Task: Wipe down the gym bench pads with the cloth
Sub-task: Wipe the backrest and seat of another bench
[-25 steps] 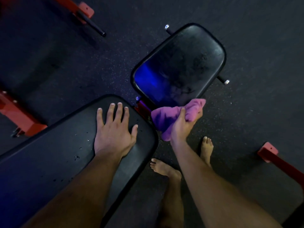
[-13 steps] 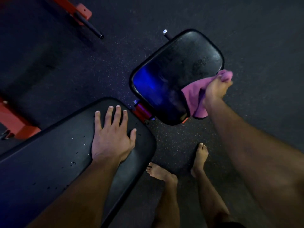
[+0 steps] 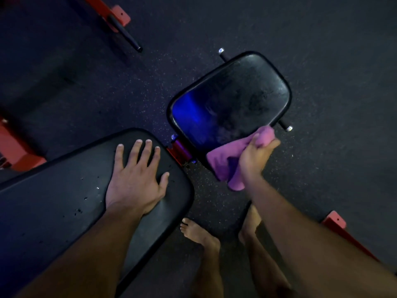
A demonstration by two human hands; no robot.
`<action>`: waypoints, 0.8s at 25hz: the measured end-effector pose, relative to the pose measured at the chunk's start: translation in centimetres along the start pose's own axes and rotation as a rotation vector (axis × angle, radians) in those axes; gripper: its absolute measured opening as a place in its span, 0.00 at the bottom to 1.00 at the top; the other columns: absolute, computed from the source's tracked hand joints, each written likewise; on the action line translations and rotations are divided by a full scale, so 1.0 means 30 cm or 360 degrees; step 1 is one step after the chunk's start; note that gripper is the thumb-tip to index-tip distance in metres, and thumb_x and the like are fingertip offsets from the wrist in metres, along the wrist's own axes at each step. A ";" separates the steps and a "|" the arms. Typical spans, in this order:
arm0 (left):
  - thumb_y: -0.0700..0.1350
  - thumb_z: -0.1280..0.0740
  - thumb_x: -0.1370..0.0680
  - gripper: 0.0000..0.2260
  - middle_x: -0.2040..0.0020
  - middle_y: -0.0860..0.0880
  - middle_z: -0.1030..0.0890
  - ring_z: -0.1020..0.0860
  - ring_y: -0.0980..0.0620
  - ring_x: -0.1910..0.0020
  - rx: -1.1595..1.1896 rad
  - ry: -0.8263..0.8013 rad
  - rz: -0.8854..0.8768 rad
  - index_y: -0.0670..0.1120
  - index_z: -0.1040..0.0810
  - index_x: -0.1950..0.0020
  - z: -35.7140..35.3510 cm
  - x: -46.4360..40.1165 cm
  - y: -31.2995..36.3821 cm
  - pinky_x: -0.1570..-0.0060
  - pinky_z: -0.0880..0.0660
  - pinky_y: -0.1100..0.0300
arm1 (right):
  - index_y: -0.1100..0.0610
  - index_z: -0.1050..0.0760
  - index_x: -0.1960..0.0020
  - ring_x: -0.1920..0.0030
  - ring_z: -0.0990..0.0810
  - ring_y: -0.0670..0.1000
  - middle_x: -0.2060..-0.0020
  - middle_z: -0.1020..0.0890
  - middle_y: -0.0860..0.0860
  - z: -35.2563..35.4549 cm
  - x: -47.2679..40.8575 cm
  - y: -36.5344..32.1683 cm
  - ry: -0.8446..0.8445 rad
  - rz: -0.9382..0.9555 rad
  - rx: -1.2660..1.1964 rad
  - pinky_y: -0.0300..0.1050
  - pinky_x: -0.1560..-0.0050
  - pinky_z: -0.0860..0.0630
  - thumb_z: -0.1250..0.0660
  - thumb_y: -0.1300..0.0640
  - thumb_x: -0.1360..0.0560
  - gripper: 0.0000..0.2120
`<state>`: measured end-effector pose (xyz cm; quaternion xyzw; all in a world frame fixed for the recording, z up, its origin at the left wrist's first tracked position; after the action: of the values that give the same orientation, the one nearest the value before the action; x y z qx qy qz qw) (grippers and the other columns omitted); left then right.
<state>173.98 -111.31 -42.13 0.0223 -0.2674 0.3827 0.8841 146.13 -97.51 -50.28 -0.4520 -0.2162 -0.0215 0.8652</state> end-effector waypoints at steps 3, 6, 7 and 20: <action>0.64 0.57 0.19 0.35 0.16 0.45 0.40 0.45 0.44 0.17 -0.0002 0.0002 0.0022 0.47 0.38 0.17 -0.003 0.002 -0.001 0.20 0.56 0.36 | 0.60 0.40 0.32 0.39 0.24 0.60 0.38 0.28 0.60 0.039 -0.243 -0.108 0.0121 -0.0106 0.0084 0.48 0.45 0.32 0.44 0.55 0.16 0.15; 0.64 0.59 0.19 0.35 0.16 0.46 0.42 0.47 0.44 0.16 -0.0011 0.0016 0.0007 0.48 0.40 0.16 -0.014 0.001 -0.004 0.20 0.57 0.36 | 0.59 0.42 0.27 0.42 0.25 0.55 0.35 0.28 0.58 0.041 -0.180 -0.107 0.0016 0.0007 0.0130 0.48 0.44 0.31 0.43 0.54 0.16 0.19; 0.64 0.58 0.19 0.35 0.16 0.46 0.41 0.47 0.44 0.16 -0.0004 0.0031 0.0007 0.48 0.40 0.16 -0.010 0.002 -0.003 0.20 0.57 0.36 | 0.57 0.42 0.27 0.45 0.24 0.52 0.36 0.26 0.56 0.045 -0.114 -0.068 -0.0084 0.0033 0.0075 0.49 0.44 0.29 0.43 0.53 0.15 0.19; 0.64 0.52 0.16 0.27 0.31 0.48 0.24 0.25 0.46 0.33 0.0142 0.0177 0.0000 0.51 0.30 0.25 0.181 -0.339 0.176 0.31 0.35 0.42 | 0.49 0.36 0.25 0.34 0.25 0.53 0.33 0.27 0.52 0.250 -0.167 -0.044 -0.0301 -0.0036 -0.0088 0.59 0.31 0.28 0.36 0.47 0.18 0.23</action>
<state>162.13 -115.66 -43.34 0.0404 -0.2005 0.3949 0.8957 138.63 -93.15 -47.51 -0.4733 -0.3013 0.0056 0.8278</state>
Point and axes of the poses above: each hand's wrist, its own x-axis away from the middle knuckle, its own z-axis out of the back of the hand, y = z × x, the point moved 7 cm from there along -x, towards the middle knuckle
